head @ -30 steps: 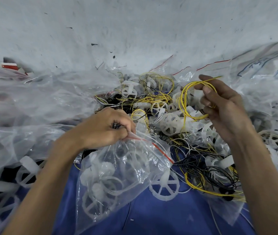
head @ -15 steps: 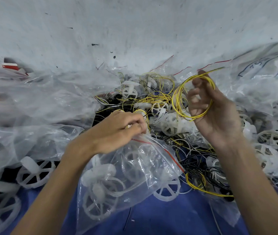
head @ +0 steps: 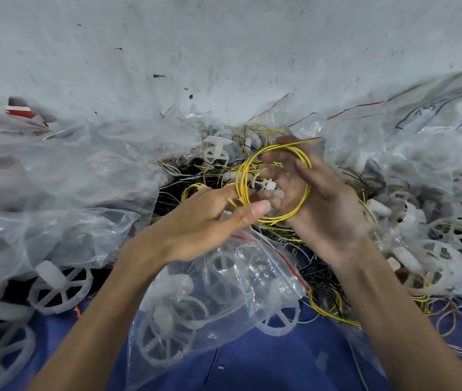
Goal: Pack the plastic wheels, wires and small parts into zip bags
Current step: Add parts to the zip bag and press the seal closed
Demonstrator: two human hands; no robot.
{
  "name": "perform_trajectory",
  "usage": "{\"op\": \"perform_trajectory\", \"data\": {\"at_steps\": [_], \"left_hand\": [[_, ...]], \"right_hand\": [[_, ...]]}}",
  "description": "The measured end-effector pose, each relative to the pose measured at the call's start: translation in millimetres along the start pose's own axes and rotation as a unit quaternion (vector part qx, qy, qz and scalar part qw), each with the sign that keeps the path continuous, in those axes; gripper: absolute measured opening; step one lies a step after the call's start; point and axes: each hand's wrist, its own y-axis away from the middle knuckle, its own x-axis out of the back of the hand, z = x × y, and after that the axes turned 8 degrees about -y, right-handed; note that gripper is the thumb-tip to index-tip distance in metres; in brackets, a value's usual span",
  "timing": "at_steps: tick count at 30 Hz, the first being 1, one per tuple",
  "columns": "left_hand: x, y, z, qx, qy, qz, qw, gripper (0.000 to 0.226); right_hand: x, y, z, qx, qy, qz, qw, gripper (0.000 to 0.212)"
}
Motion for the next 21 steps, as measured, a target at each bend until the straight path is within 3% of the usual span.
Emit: {"op": "perform_trajectory", "data": {"at_steps": [2,4,7,9,16,21], "left_hand": [[-1.6,-0.8,-1.8,0.001,-0.013,0.018,1.0,0.024],[-3.6,-1.9,-5.8,0.008,-0.024,0.042,0.999,0.026],[-7.1,-4.9,-8.8,0.01,-0.033,0.059,0.998,0.03],[-10.2,-7.1,-9.3,-0.001,-0.06,0.065,0.996,0.038],[-16.2,-8.3,-10.8,-0.016,-0.107,0.063,0.992,0.025],[-15.9,-8.2,-8.9,-0.026,-0.098,0.086,0.991,0.015]], "right_hand": [[0.8,0.7,0.1,-0.004,0.039,-0.007,0.999,0.024],[3.3,1.1,-3.1,-0.005,0.095,-0.008,0.995,0.03],[4.5,3.6,-4.3,-0.034,0.162,-0.025,0.986,0.065],[1.2,4.6,-0.5,-0.082,0.235,-0.045,0.967,0.076],[3.0,4.5,-4.6,-0.248,0.39,-0.042,0.886,0.065],[5.1,8.8,-3.9,-0.269,0.365,-0.035,0.89,0.073]]}}
